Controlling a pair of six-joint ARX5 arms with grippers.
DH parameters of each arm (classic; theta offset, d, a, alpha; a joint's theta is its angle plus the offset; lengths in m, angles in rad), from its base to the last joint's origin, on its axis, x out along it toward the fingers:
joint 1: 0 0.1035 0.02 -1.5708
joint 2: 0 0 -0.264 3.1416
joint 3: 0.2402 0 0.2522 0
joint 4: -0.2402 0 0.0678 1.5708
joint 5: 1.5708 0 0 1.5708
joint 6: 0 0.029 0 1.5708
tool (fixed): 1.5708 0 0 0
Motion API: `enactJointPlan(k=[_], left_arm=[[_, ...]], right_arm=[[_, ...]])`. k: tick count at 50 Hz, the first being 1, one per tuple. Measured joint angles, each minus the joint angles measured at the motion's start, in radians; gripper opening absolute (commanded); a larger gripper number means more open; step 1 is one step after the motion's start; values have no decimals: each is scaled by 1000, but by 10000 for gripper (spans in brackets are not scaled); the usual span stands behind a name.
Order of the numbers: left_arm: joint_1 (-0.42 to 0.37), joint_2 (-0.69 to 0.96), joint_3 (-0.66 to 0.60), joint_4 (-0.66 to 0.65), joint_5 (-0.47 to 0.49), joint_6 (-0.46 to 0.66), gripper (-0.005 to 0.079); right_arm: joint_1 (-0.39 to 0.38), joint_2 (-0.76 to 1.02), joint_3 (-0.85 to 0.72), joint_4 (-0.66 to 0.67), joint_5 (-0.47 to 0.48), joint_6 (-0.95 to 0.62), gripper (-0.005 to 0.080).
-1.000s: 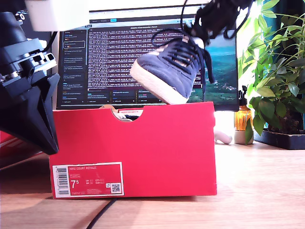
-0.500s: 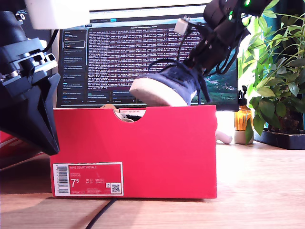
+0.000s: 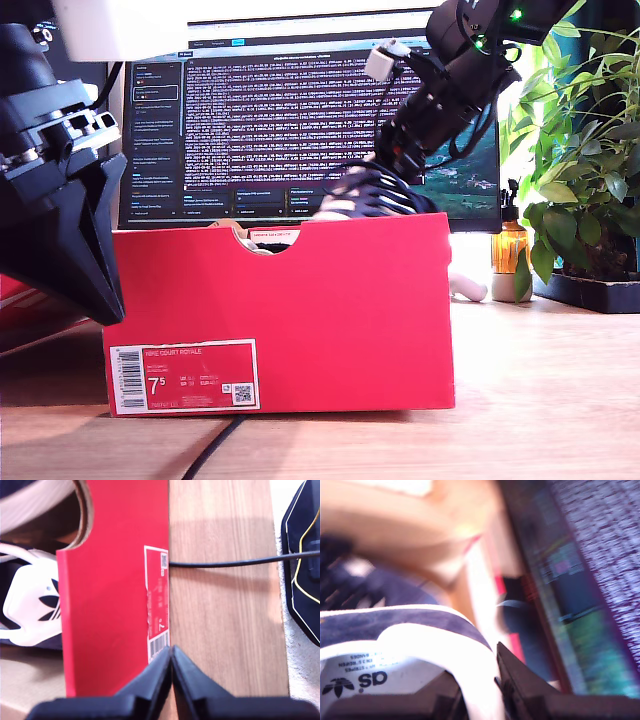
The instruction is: Pack the blue shoes by picking the first shoe and placing it inside the red shoebox, left side, then picking and rotating the second shoe and placing it in the shoebox
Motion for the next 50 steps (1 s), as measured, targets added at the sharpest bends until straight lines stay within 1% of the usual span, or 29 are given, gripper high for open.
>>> enactJointPlan(k=[5, 10, 15, 20, 28, 32, 37, 43, 47, 50], left_arm=[[0, 0, 0, 0, 0, 0, -19], [0, 0, 0, 0, 0, 0, -19], [0, 0, 0, 0, 0, 0, -19], [0, 0, 0, 0, 0, 0, -19], [0, 0, 0, 0, 0, 0, -19], [0, 0, 0, 0, 0, 0, -19], [0, 0, 0, 0, 0, 0, -19], [0, 0, 0, 0, 0, 0, -19], [0, 0, 0, 0, 0, 0, -19], [0, 0, 0, 0, -1, 0, -19]], right_arm=[[2, 0, 0, -85, 15, -45, -10], [13, 0, 0, -143, 79, -84, -10], [33, 0, 0, -169, 127, -108, -10], [63, 0, 0, -166, 166, -122, -10], [112, 6, 14, -169, 289, -147, -10], [135, 27, 27, -184, 388, -151, -10], [159, 72, 32, -204, 482, -148, -10], [156, 109, 35, -242, 508, -140, -10], [156, 116, 34, -261, 528, -87, -8], [157, 116, 34, -262, 534, -67, 27]])
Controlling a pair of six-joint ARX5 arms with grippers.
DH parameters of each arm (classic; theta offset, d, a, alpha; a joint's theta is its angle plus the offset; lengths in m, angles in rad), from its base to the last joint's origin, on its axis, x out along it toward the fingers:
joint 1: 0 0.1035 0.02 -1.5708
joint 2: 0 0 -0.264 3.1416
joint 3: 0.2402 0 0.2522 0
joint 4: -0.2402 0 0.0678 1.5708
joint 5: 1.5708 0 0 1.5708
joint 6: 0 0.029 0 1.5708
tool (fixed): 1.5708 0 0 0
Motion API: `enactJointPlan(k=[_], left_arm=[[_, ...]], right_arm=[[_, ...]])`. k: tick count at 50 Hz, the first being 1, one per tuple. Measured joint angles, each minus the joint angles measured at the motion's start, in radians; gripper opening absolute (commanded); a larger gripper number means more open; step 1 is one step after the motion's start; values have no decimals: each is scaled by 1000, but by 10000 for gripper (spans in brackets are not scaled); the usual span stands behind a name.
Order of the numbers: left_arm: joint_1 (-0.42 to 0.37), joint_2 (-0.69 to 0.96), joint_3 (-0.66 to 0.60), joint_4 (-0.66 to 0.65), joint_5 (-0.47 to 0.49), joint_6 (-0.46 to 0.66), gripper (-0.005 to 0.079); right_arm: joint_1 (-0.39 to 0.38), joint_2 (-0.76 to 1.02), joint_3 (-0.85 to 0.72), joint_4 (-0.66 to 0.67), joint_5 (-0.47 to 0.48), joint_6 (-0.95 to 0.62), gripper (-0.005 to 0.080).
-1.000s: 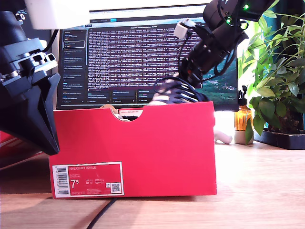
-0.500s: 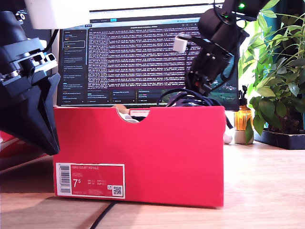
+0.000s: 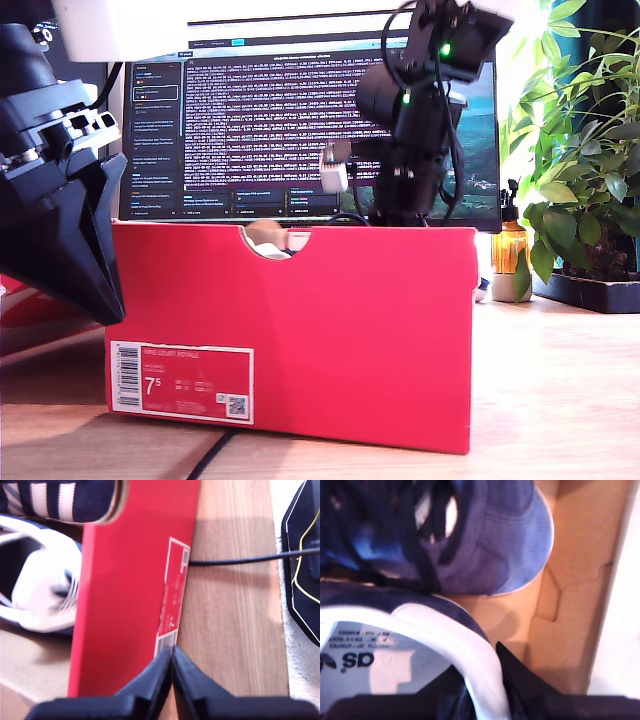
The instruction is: Pack the blue shoes by picking the first shoe and placing it inside the red shoebox, left side, then picking and rotating the second shoe and placing it in the shoebox
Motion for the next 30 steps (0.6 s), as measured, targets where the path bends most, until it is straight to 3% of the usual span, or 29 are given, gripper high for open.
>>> enactJointPlan(k=[7, 10, 21, 30], left_arm=[[0, 0, 0, 0, 0, 0, -19], [0, 0, 0, 0, 0, 0, -19], [0, 0, 0, 0, 10, 0, -19], [0, 0, 0, 0, 40, 0, -19]], right_arm=[[2, 0, 0, 13, 16, 33, 322], [10, 0, -2, 30, 54, 51, 400], [42, 0, -3, 83, 196, 69, 405], [48, 0, 75, -16, 173, 86, 392]])
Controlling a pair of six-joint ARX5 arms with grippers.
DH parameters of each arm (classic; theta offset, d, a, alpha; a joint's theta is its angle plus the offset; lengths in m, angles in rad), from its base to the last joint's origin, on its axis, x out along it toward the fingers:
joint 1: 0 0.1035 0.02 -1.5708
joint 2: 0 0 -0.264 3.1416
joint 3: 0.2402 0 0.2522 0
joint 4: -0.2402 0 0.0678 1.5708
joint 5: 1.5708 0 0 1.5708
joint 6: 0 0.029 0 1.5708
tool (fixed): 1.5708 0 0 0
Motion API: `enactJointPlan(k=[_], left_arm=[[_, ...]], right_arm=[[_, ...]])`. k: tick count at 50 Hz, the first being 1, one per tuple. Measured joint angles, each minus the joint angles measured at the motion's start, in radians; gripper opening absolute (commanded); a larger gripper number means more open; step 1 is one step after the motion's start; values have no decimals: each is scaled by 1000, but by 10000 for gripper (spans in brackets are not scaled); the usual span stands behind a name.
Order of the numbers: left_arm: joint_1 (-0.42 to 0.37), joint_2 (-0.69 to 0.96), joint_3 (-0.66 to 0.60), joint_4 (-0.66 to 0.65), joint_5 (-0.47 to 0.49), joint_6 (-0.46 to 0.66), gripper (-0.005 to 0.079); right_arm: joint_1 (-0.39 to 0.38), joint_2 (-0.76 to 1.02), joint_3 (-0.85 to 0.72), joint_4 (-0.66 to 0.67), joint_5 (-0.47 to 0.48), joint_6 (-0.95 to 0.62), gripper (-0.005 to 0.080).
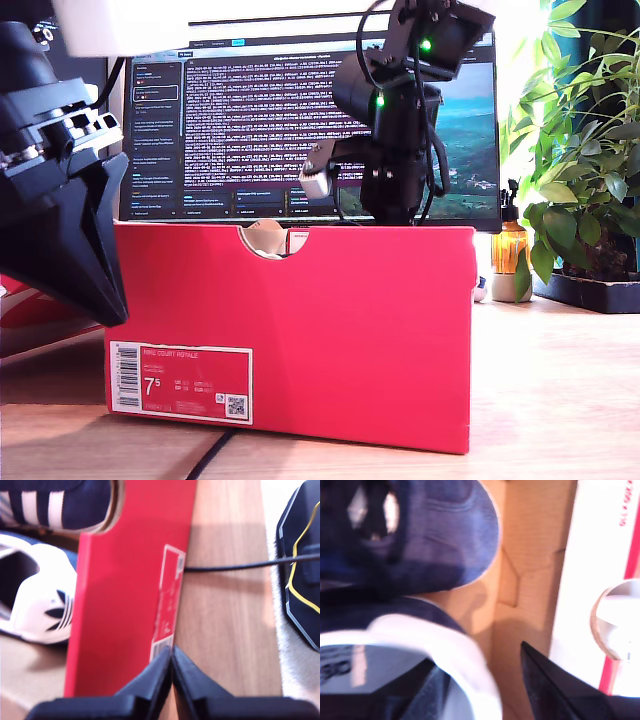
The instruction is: Pack the blue shoes by picking the first shoe and placing it inside the red shoebox, left side, then picking and rotating the second shoe and placing it in the shoebox
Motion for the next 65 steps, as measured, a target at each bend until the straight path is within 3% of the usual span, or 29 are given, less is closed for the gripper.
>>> enactJointPlan(k=[8, 14, 20, 40, 44, 47, 48, 49, 50, 59, 65], left_arm=[[0, 0, 0, 0, 2, 0, -19], [0, 0, 0, 0, 3, 0, -19], [0, 0, 0, 1, 15, 0, -19], [0, 0, 0, 0, 24, 0, -19], [0, 0, 0, 0, 24, 0, -19], [0, 0, 0, 0, 24, -15, -19], [0, 0, 0, 0, 24, -20, -19], [0, 0, 0, 0, 24, -21, -19], [0, 0, 0, 0, 24, -39, -19], [0, 0, 0, -1, 27, -82, -17], [0, 0, 0, 0, 2, -82, -17]], right_arm=[[0, 0, 128, -133, -11, 16, 392], [0, 0, 200, -214, -34, 116, 384], [0, 0, 213, -230, -62, 156, 385], [7, 0, 238, -420, -22, 338, 381], [10, 0, 238, -435, 14, 389, 287], [11, 0, 238, -440, 43, 509, 108], [11, 0, 238, -443, 47, 521, 1], [11, 0, 238, -447, 52, 521, -22], [11, 0, 238, -450, 55, 549, 7], [-1, -1, 238, -425, 59, 701, -13], [-16, -14, 238, -416, 57, 900, -13]])
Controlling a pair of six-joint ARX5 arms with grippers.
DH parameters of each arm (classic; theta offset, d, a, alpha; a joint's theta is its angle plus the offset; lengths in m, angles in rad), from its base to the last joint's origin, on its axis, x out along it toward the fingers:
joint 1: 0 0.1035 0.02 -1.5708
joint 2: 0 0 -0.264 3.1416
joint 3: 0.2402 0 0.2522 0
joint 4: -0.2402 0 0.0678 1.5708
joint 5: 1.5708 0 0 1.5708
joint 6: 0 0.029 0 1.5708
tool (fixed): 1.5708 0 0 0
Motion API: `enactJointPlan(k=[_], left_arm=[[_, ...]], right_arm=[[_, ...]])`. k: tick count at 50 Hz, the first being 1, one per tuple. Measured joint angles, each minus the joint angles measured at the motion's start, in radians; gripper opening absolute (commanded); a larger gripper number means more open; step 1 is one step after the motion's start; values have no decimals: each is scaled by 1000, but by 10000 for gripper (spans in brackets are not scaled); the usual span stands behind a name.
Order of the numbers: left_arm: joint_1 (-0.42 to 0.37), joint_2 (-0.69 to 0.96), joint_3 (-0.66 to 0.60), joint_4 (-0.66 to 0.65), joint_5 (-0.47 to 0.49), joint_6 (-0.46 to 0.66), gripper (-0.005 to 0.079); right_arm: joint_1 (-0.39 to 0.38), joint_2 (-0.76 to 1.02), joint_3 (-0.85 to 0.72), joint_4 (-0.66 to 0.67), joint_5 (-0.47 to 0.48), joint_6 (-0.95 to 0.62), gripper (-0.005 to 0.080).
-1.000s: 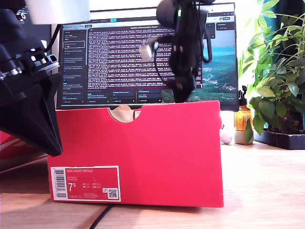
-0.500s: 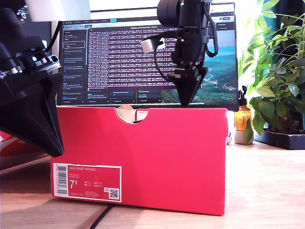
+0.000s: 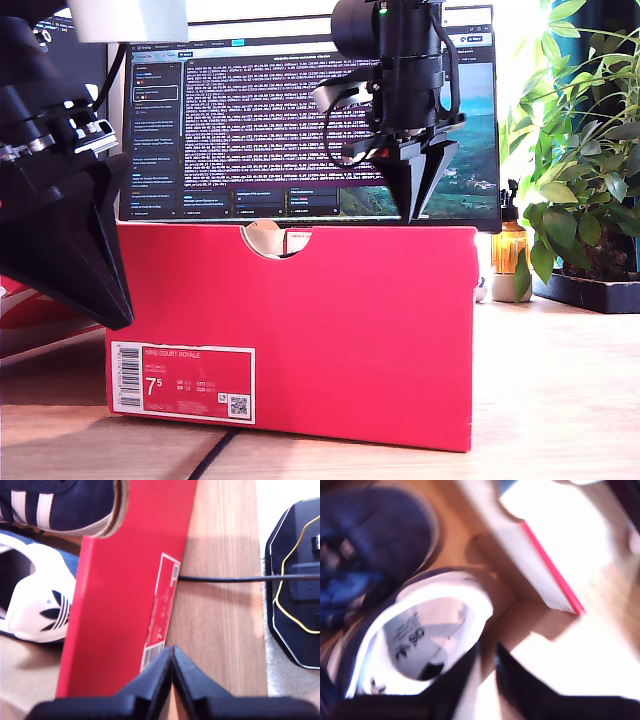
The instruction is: Pack the blue shoes by picking the first shoe and placing it inside the red shoebox, left side, then picking and rotating the second shoe and placing it in the shoebox
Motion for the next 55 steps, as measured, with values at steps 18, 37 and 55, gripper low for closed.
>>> enactJointPlan(k=[18, 37, 55], left_arm=[[0, -57, 0, -66, -60, -79, -17], [0, -311, 0, -151, -51, -289, -16], [149, -390, 0, 18, -18, -354, -11]], right_arm=[[-96, -139, 4, -39, 0, 196, -13], [-115, -170, 11, -85, 22, 217, -13], [-108, -389, -232, 53, 136, 246, -13]])
